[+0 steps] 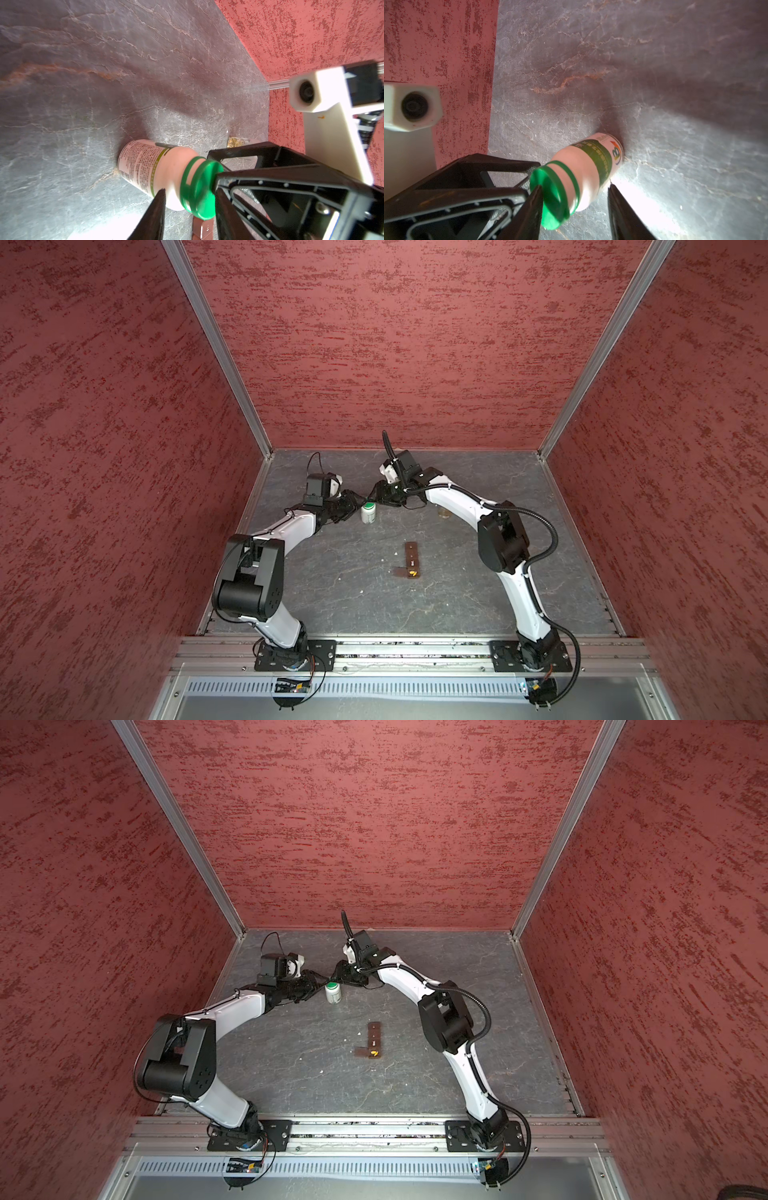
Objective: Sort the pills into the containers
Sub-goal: 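Grip the green cap with the left gripper while right gripper holds the bottle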
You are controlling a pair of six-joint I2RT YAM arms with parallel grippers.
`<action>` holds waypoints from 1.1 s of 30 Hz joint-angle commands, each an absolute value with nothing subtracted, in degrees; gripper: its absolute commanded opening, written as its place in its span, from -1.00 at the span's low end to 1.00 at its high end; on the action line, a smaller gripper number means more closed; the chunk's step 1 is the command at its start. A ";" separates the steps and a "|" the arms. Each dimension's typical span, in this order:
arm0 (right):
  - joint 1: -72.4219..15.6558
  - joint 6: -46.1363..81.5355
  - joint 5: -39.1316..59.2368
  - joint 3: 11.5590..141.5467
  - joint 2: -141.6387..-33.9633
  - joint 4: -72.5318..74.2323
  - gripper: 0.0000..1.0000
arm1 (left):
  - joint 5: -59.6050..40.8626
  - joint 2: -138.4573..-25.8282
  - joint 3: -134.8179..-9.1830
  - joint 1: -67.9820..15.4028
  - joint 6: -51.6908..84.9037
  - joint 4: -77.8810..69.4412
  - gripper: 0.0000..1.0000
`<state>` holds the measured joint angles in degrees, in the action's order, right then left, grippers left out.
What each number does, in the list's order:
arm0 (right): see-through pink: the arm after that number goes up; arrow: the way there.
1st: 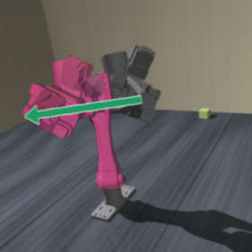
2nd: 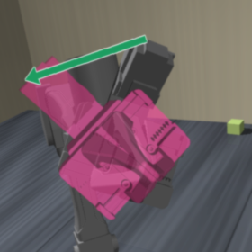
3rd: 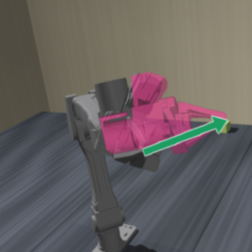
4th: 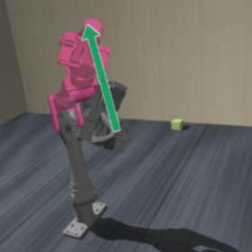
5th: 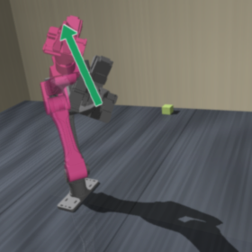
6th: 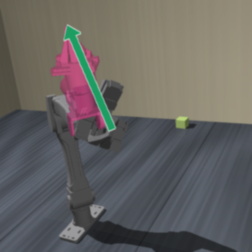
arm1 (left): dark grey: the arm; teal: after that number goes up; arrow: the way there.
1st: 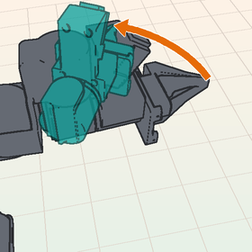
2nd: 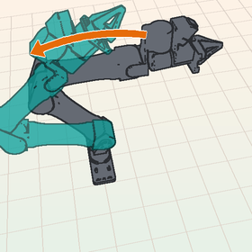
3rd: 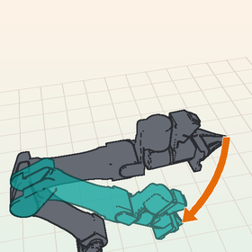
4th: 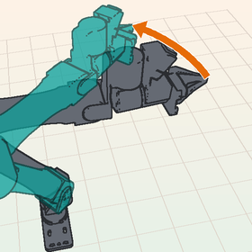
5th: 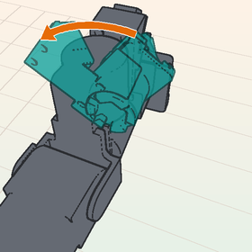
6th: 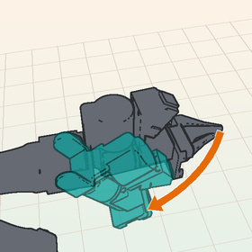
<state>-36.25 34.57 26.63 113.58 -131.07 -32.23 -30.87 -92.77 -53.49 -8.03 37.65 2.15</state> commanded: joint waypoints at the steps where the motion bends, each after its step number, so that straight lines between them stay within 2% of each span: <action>1: -36.16 36.46 26.86 111.74 -128.19 -30.72 -0.10 | -32.26 -91.42 -54.21 -7.75 36.91 2.20 -0.20; 5: -36.26 37.30 27.90 110.96 -128.16 -29.89 -0.24 | -32.60 -91.48 -54.32 -7.82 36.43 2.75 -0.25; 9: -36.30 37.64 28.30 110.96 -128.14 -29.72 -0.30 | -32.74 -91.24 -54.24 -7.93 36.16 3.17 -0.26; 19: -36.30 36.67 24.49 116.77 -129.07 -33.84 0.07 | -30.72 -88.43 -53.17 -6.70 35.95 4.64 -0.15; 33: -36.91 38.14 25.00 115.99 -128.57 -33.28 0.07 | -31.65 -89.82 -54.48 -6.50 35.28 5.09 -0.19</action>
<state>-36.60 37.28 25.28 115.66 -129.84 -32.93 -31.42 -89.17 -53.43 -6.70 36.29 5.17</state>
